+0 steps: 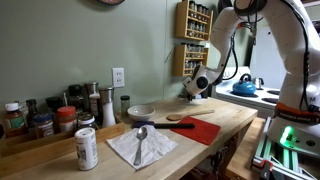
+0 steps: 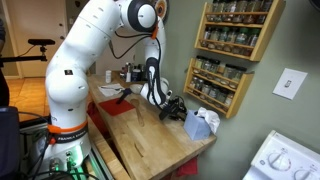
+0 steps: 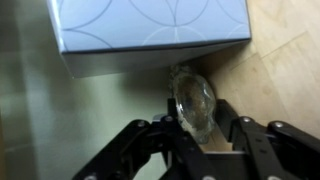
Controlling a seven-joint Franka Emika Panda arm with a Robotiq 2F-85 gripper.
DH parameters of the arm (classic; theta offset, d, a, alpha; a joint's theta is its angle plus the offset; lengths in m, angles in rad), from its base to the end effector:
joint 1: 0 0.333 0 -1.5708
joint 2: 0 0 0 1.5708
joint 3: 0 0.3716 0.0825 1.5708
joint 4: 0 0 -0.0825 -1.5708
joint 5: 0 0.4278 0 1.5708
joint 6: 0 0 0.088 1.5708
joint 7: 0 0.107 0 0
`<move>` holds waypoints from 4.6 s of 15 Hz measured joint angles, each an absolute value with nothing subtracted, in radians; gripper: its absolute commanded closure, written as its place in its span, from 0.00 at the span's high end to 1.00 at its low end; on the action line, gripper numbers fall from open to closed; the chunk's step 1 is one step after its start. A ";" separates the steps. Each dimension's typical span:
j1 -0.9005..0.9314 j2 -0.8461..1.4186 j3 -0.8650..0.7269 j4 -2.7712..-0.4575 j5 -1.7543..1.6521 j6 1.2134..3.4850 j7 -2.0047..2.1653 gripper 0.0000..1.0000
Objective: Move the silver bowl to the left
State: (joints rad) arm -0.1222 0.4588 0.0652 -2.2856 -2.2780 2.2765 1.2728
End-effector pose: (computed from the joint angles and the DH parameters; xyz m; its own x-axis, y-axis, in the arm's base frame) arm 0.5457 -0.0480 0.1474 0.6898 0.7222 0.0498 0.2749 -0.3250 0.9049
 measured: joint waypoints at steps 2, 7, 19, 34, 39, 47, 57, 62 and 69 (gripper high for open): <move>-0.123 0.463 0.065 -2.284 -2.292 2.281 1.273 0.00; -0.131 0.462 0.067 -2.284 -2.376 2.353 1.274 0.02; -0.101 0.278 0.157 -2.410 -2.519 2.454 1.308 0.02; 0.273 -0.080 0.318 -2.648 -2.514 2.449 1.299 0.02; 0.270 -0.051 0.278 -2.643 -2.514 2.451 1.298 0.09; 0.267 0.033 0.263 -2.574 -2.514 2.450 1.290 0.02; 0.208 0.262 0.268 -2.378 -2.514 2.506 1.215 0.02; 0.148 0.339 0.267 -2.289 -2.514 2.549 1.149 0.02; 0.121 0.438 0.283 -2.155 -2.514 2.612 1.087 0.02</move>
